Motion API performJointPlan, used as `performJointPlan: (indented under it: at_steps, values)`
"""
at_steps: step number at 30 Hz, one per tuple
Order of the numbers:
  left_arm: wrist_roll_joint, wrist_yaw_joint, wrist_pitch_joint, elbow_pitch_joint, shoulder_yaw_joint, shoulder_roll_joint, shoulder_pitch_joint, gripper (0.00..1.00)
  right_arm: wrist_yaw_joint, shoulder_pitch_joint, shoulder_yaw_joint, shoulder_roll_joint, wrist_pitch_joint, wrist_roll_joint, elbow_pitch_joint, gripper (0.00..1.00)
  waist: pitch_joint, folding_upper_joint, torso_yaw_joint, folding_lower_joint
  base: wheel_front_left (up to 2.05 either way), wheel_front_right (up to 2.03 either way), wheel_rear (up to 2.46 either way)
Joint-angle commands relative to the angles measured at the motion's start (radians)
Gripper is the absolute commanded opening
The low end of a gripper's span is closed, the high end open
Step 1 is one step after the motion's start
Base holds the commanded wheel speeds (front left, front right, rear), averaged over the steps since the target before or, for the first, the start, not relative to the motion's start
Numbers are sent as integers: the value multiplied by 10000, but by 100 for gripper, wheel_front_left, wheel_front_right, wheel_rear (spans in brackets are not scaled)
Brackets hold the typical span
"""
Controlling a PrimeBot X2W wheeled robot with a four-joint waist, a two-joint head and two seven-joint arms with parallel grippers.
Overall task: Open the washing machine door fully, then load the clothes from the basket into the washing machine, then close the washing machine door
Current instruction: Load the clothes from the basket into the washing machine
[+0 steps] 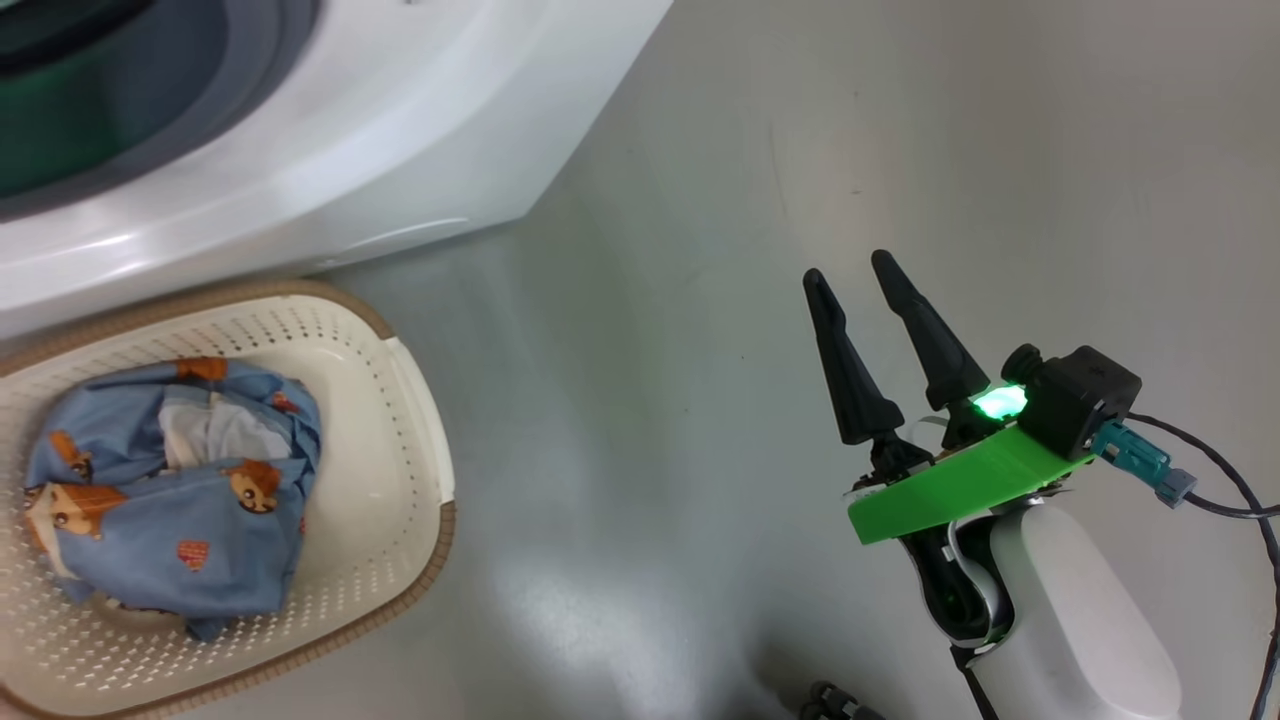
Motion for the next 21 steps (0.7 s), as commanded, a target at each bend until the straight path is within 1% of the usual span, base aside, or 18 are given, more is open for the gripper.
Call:
performJointPlan:
  at_steps: [1,5,9,14,21]
  values:
    - [112,-32,-51,-7,101,415,8,100,16,22,202,29,-48,113,-165,100,-142,0,121,0,0,0,0]
    - [164,-62,-51,693,1,259,-90,100,16,-16,185,29,-48,42,-96,100,-360,0,269,0,0,0,0]
    - [142,-84,-51,840,27,93,133,100,16,-27,186,29,-48,6,1,100,-672,0,409,0,0,0,0]
    - [86,-102,-51,699,75,-83,703,100,16,3,141,29,-48,-56,130,100,-1184,0,597,0,0,0,0]
    - [-95,-110,-51,47,203,-372,1973,100,16,148,-22,29,-48,-278,360,100,-2103,0,943,0,0,0,0]
